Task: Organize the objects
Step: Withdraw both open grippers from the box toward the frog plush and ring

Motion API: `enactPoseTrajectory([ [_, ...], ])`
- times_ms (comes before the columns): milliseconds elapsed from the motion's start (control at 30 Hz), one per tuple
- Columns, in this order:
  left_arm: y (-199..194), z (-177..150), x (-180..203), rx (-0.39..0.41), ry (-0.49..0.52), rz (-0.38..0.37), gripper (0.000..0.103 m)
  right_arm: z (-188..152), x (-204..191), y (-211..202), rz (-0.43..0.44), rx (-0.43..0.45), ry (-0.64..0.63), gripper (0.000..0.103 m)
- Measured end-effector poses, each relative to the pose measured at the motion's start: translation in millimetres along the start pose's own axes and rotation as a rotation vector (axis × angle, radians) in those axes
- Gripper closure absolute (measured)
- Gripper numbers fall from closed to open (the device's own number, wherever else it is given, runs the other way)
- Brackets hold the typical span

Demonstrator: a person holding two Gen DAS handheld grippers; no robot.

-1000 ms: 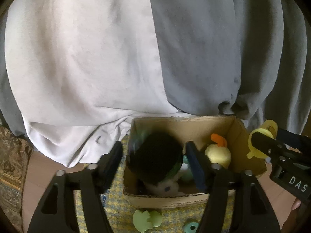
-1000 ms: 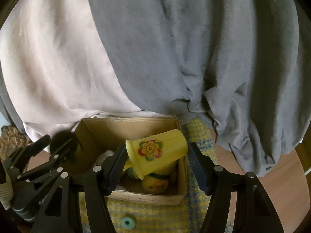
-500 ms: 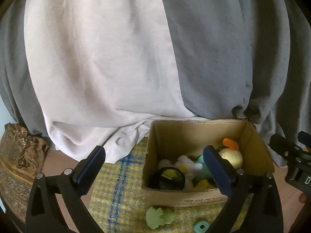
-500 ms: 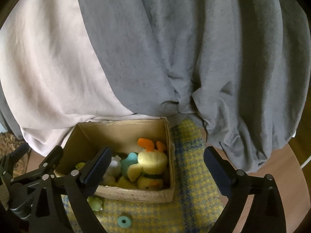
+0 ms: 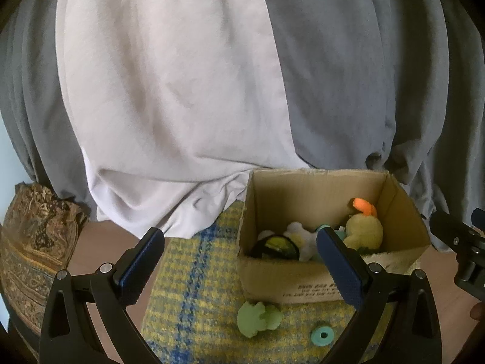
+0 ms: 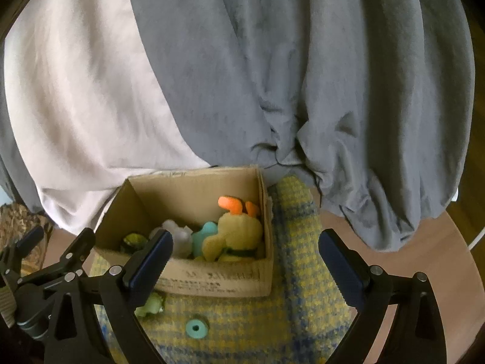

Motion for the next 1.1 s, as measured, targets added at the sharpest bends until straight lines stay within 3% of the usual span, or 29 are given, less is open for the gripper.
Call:
enactPoseTrajectory([
  [567,-20.0,-48.5,-16.8,-0.009,-0.014,-0.005,0.000,-47.7,-11.0,-17.8,0.013,-0.007,-0.017,0.006],
  [1100,2.8,-93.9,-13.1,-0.072,-0.005,-0.033,0.001,-90.5,-9.1,2.4,0.002,-0.077,-0.007,0.006],
])
Point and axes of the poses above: each gripper's, at about its wrist camera, not at the fingertips, and y roughly the way its jaws point, x to its right, z to its top, the point moved 10 cm from there along y, roughly the way its jaws point, and after that the axes turned 5 degrees about -y, right-handed, at the moved point
